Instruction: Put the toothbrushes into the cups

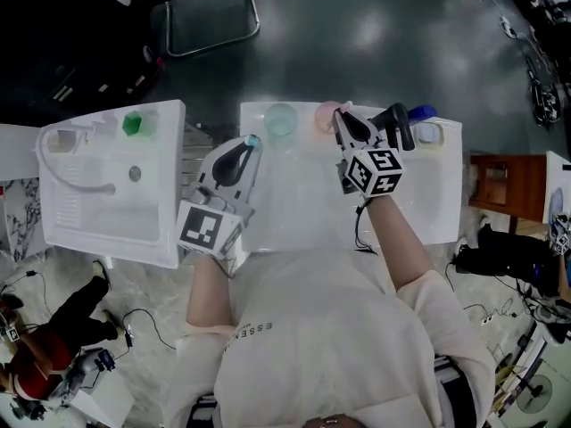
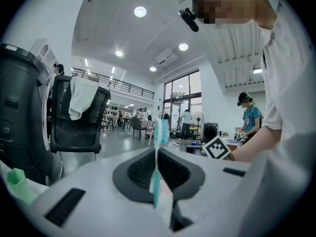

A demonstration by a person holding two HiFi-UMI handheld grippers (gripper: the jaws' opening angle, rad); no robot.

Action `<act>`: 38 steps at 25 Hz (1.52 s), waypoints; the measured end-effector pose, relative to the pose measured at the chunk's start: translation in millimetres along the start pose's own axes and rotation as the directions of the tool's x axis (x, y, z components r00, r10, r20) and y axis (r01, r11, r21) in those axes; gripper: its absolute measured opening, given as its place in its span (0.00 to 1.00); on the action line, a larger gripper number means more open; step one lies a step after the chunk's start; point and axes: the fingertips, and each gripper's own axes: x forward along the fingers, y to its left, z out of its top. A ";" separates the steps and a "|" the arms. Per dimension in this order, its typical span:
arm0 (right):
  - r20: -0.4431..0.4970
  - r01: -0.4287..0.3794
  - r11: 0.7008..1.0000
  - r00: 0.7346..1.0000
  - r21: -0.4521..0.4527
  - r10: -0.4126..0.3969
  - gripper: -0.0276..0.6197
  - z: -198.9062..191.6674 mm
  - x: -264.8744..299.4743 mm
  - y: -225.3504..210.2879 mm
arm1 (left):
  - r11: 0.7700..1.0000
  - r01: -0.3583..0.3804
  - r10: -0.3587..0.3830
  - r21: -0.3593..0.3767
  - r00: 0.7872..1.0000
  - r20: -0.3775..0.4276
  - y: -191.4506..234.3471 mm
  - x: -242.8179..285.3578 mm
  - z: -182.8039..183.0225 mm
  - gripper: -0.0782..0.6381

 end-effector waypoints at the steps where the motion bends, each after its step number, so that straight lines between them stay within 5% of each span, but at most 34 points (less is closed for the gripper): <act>1: 0.000 0.003 1.000 1.000 -0.004 -0.003 0.09 -0.1 -0.1 -1.2 | 1.000 0.001 -0.001 0.001 1.000 -0.001 -0.5 0.8 0.0 0.13; 10: -0.072 0.101 0.990 0.992 -0.096 -0.108 0.13 -4.9 -1.7 -20.0 | 1.000 0.011 -0.011 0.003 1.000 0.004 -6.9 7.7 2.5 0.13; 19: -0.126 0.124 0.992 0.984 -0.006 -0.123 0.33 -17.3 -10.2 -21.9 | 1.000 -0.004 0.004 0.001 1.000 0.011 -4.3 4.6 6.7 0.13; 26: 0.002 0.125 0.975 0.992 -0.186 -0.126 0.33 25.8 -29.2 4.3 | 1.000 -0.001 0.000 0.021 0.999 0.046 -6.3 1.2 20.1 0.13; 30: 0.121 0.099 0.951 0.990 -0.292 -0.066 0.30 60.7 -46.8 32.4 | 1.000 -0.002 0.000 0.031 0.998 0.066 -10.6 0.4 30.4 0.13; 33: 0.177 0.091 0.939 0.984 -0.331 -0.033 0.11 75.6 -57.5 49.8 | 0.999 0.008 -0.012 0.044 0.997 0.079 -13.3 1.9 36.0 0.13; 38: 0.213 0.042 0.939 0.977 -0.342 0.033 0.07 82.9 -69.3 72.5 | 0.998 0.029 -0.036 0.063 0.994 0.106 -16.2 9.6 43.2 0.13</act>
